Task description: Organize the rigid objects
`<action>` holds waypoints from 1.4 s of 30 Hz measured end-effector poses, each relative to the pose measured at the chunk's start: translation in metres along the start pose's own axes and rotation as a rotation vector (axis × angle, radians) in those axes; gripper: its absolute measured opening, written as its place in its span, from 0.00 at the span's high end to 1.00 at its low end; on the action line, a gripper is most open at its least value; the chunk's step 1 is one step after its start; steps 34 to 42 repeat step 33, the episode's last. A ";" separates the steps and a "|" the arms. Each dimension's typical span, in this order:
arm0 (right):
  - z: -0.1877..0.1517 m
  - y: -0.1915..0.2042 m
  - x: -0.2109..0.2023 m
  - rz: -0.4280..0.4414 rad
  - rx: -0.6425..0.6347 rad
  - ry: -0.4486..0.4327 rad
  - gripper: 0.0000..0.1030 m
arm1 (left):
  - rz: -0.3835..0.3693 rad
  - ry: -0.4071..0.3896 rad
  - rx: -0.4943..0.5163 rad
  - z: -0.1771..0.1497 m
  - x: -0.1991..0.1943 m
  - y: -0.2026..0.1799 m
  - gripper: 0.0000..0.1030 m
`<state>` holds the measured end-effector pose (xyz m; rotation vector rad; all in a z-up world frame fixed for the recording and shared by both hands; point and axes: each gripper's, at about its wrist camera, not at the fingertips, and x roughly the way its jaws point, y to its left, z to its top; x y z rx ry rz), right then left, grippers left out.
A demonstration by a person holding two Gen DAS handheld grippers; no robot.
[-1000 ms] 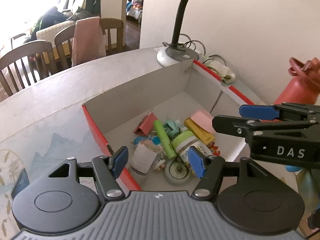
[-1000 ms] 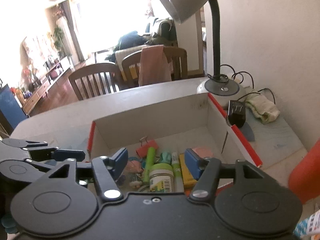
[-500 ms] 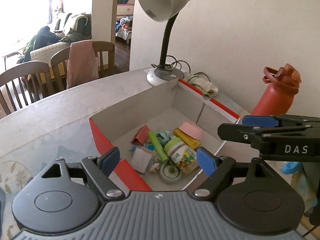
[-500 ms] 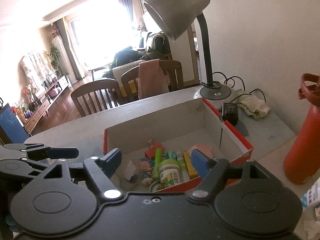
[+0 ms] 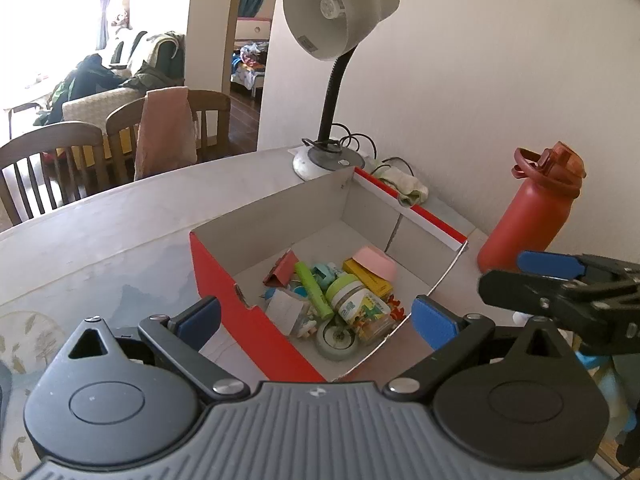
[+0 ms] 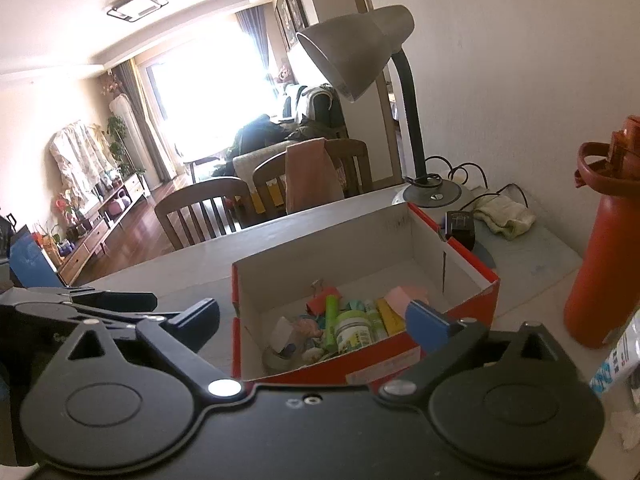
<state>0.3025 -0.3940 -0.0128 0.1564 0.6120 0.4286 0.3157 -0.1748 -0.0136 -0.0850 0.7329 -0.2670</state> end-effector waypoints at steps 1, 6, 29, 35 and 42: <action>-0.001 0.001 -0.002 0.000 0.004 -0.002 0.01 | -0.002 -0.002 -0.004 -0.001 -0.002 0.001 0.01; -0.007 0.007 -0.009 -0.004 -0.004 -0.003 0.01 | 0.003 -0.028 -0.003 -0.007 -0.012 0.002 0.01; -0.021 0.027 -0.023 0.018 -0.017 0.005 0.01 | 0.021 -0.063 0.042 -0.021 -0.035 -0.009 0.01; -0.021 0.028 -0.023 0.018 -0.014 0.006 0.01 | 0.026 -0.053 0.031 -0.021 -0.033 -0.006 0.01; -0.021 0.028 -0.023 0.018 -0.014 0.006 0.01 | 0.026 -0.053 0.031 -0.021 -0.033 -0.006 0.01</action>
